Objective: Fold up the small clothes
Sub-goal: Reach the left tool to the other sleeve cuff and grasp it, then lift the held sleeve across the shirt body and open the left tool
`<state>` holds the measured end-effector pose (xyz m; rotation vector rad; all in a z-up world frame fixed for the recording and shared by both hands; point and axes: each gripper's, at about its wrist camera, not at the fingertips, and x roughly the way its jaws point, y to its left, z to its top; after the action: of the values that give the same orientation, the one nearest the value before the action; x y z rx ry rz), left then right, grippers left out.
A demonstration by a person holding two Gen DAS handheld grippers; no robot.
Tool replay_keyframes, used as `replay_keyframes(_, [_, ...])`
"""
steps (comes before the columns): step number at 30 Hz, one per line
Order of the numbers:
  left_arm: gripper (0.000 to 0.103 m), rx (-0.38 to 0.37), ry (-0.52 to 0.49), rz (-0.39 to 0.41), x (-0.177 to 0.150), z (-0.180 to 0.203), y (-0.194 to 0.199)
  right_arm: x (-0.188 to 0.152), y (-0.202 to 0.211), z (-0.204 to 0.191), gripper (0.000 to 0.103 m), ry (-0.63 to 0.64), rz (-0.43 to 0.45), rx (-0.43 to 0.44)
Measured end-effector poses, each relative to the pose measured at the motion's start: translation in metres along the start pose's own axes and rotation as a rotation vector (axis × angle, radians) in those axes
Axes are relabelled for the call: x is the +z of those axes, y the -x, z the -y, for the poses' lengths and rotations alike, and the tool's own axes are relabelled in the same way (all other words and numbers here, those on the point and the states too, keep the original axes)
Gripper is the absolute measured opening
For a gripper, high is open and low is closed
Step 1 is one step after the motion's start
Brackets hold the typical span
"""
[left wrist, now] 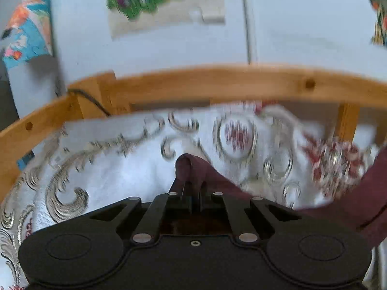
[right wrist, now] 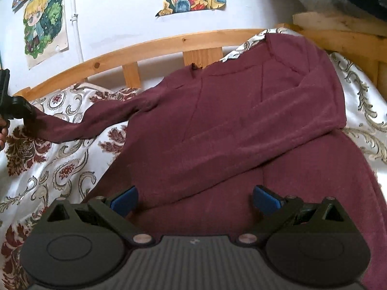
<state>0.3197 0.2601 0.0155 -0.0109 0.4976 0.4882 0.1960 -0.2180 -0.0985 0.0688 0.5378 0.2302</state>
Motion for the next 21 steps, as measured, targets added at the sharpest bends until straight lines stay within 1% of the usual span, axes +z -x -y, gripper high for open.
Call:
replay_keyframes(2, [0.004,-0.005,0.018,0.066,0.005,-0.001,0.016,0.002,0.005,0.001,0.103,0.002,0.018,-0.006])
replay_keyframes(5, [0.004,-0.023,0.024,0.136,0.015,0.003,0.042,0.005,0.011,0.003,0.103,-0.001,0.035,-0.011])
replay_keyframes(7, [0.004,-0.064,0.015,0.192,0.023,0.009,0.063,0.007,0.014,0.003,0.103,-0.004,0.042,-0.014])
replay_keyframes(11, [0.004,-0.135,0.008,0.266,0.037,0.028,0.105,0.012,0.020,0.003,0.103,-0.012,0.062,-0.007])
replay_keyframes(14, [0.004,-0.228,-0.002,0.355,0.045,0.047,0.145,0.015,0.024,0.003,0.103,-0.011,0.078,0.005])
replay_keyframes(17, [0.004,-0.349,-0.079,0.456,0.050,0.075,0.184,0.019,0.028,0.003,0.103,-0.007,0.093,0.001])
replay_keyframes(19, [0.004,-0.440,-0.133,0.483,0.054,0.099,0.206,0.023,0.032,0.007,0.103,-0.013,0.108,-0.005])
replay_keyframes(21, [0.004,-0.513,-0.174,0.493,0.052,0.124,0.225,0.027,0.036,0.012,0.103,-0.027,0.121,-0.017])
